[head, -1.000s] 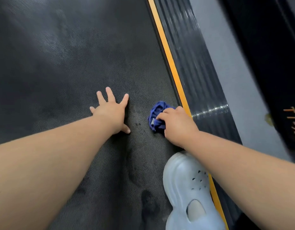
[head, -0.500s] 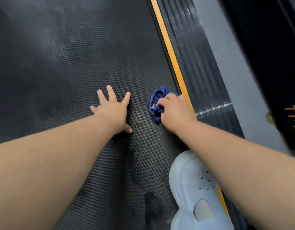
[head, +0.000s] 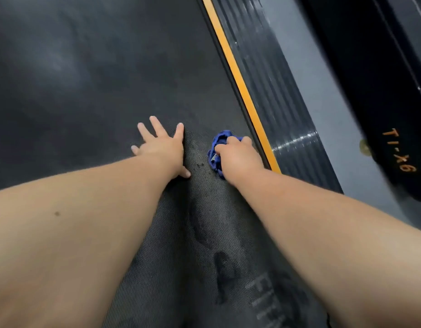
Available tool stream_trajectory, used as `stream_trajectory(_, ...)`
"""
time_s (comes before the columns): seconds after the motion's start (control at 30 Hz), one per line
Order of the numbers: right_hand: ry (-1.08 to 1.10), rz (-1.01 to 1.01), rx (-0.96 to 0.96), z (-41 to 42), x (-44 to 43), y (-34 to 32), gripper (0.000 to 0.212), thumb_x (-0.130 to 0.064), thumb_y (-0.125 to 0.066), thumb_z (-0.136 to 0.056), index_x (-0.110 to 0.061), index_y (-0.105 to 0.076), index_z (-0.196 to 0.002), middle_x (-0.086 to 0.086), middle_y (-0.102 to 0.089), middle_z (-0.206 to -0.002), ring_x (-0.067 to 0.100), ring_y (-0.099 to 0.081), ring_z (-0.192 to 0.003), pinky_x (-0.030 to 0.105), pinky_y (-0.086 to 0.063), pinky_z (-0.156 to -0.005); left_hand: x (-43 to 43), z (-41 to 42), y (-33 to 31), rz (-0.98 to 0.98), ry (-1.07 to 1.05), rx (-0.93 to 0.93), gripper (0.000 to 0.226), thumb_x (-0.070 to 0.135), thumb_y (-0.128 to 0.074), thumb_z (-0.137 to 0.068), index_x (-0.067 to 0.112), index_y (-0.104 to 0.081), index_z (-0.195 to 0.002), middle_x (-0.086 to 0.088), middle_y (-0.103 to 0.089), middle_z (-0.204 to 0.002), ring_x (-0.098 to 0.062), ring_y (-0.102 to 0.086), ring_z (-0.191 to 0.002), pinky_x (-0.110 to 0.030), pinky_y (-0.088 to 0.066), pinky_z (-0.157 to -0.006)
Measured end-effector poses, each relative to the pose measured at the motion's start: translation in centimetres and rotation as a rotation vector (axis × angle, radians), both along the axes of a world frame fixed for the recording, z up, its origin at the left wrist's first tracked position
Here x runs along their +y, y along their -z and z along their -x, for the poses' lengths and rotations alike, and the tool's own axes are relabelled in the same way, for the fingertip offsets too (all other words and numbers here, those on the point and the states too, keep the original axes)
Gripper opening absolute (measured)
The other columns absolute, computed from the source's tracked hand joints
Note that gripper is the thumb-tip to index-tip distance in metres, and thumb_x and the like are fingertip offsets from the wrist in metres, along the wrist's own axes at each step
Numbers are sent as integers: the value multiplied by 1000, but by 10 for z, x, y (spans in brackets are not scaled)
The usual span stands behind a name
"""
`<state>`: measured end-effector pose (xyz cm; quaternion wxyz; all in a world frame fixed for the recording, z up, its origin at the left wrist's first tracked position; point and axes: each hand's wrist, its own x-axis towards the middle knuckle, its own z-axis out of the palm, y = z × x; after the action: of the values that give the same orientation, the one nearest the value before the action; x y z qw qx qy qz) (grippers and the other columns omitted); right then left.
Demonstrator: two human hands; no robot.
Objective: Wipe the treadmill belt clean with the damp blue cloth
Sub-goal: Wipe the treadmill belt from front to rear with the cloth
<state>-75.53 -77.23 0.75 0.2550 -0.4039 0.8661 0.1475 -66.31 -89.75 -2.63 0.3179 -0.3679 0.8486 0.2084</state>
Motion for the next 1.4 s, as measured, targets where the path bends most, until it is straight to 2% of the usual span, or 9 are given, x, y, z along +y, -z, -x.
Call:
stream_trajectory(0.43,-101,5,-58,15,-8,2,28,-9,-57,-87,-23,-54,-111,3,-33,-102,31,-33,-113,39,-48,-74,-1,-2,-1,55,55,-24,127,60,-77,-65,37,18,-147,-20,28,-152,-49,16,-139,-64,-29,-102)
stream_trajectory(0.6,-159,78,-137,30,7,3,34,-14,-58,-88,-25,-49,-119,3,-37,-114,30,-32,-112,42,-48,-82,0,4,0,84,46,-25,131,57,-81,-59,40,15,-147,-20,24,-153,-50,13,-140,-64,-32,-100)
stream_trajectory(0.77,-114,358,-41,62,50,-4,66,-43,-73,-76,-34,-43,-134,-2,-30,-146,30,-33,-122,42,-39,-99,2,7,-11,56,0,-41,133,57,-83,-56,42,13,-147,-18,23,-154,-49,11,-140,-64,-29,-104)
stream_trajectory(0.9,181,654,150,114,92,22,47,-44,-38,-93,-23,-49,-134,1,-40,-148,24,-33,-136,46,-29,-110,19,13,-23,-112,-135,199,111,69,-63,-69,44,11,-147,-10,14,-158,-34,9,-145,-51,-14,-115)
stream_trajectory(1.03,199,704,177,123,108,56,45,-25,-34,-95,-22,-43,-139,0,-34,-152,22,-24,-143,45,-19,-116,84,56,-1,144,285,662,83,75,-34,-78,37,-16,-149,-9,-10,-158,-30,-9,-144,-54,-16,-114)
stream_trajectory(1.13,221,713,187,124,109,54,48,-26,-33,-93,-25,-42,-140,-5,-33,-153,17,-22,-143,42,-15,-117,102,70,29,141,589,733,64,56,-43,-85,18,-50,-136,-13,-38,-149,-34,-32,-137,-53,-30,-110)
stream_trajectory(1.2,228,705,172,124,109,53,47,-25,-34,-94,-26,-40,-140,-6,-31,-153,15,-21,-144,41,-14,-118,94,58,46,232,699,798,49,47,-48,-87,18,-59,-126,-10,-51,-139,-32,-45,-129,-54,-36,-104)
stream_trajectory(1.3,220,680,172,126,109,54,46,-24,-36,-95,-27,-38,-141,-7,-29,-154,14,-18,-144,39,-12,-118,70,62,45,395,386,660,56,53,-49,-84,34,-43,-136,-1,-44,-145,-30,-37,-134,-68,-24,-101)
stream_trajectory(1.4,225,646,179,126,109,53,47,-24,-36,-95,-27,-37,-142,-7,-28,-154,15,-17,-145,39,-11,-118,78,86,32,304,95,619,59,36,-67,-82,24,-48,-136,-9,-44,-144,-34,-35,-134,-58,-24,-107)
